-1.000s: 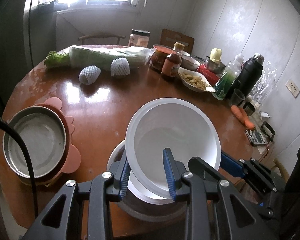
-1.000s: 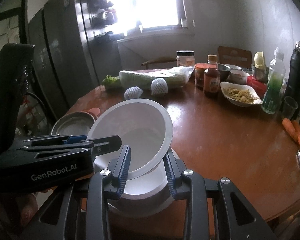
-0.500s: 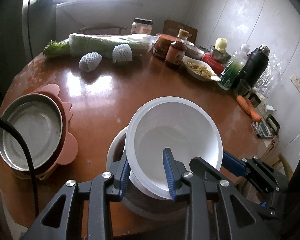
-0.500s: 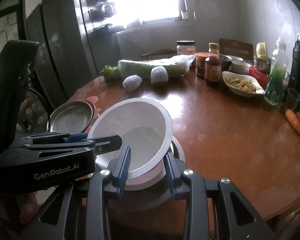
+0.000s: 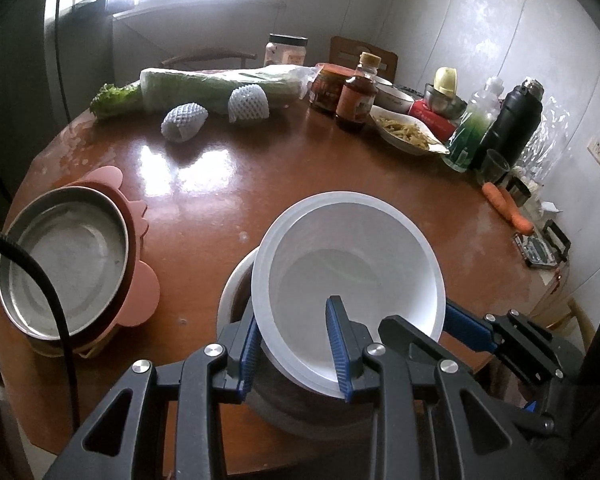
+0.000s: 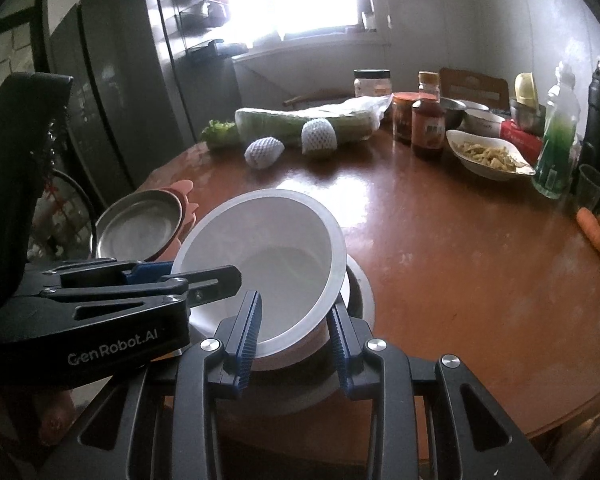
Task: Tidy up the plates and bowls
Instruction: 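Lower the printed bowl into the white bowl inside the steel bowl, then open the left gripper to release the printed bowl and withdraw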
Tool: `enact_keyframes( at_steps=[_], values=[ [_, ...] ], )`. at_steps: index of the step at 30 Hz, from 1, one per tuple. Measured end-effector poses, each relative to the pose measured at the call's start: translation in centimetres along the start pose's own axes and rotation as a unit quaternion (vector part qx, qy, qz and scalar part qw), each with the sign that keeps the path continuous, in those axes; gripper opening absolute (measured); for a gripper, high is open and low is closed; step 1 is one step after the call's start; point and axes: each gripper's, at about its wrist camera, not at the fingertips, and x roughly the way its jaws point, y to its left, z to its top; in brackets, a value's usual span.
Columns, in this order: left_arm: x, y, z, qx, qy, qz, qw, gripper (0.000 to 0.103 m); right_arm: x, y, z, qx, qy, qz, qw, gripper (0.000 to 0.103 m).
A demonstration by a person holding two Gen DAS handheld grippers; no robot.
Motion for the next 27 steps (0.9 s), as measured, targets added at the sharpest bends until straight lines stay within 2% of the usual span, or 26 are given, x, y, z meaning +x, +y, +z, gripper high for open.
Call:
enact_keyframes(
  at_steps=[11,27],
  values=[
    [-0.1,0.16,-0.38,0.003,-0.002,0.019,0.9998,0.031,0.41,0.22,-0.38,-0.005,0.007,-0.001,1.0,0.035],
    [0.07,0.57,-0.36,0.001,-0.001,0.021,0.9998,0.032,0.5,0.45,-0.46,-0.009,0.008,-0.006,1.0,0.036]
  ],
)
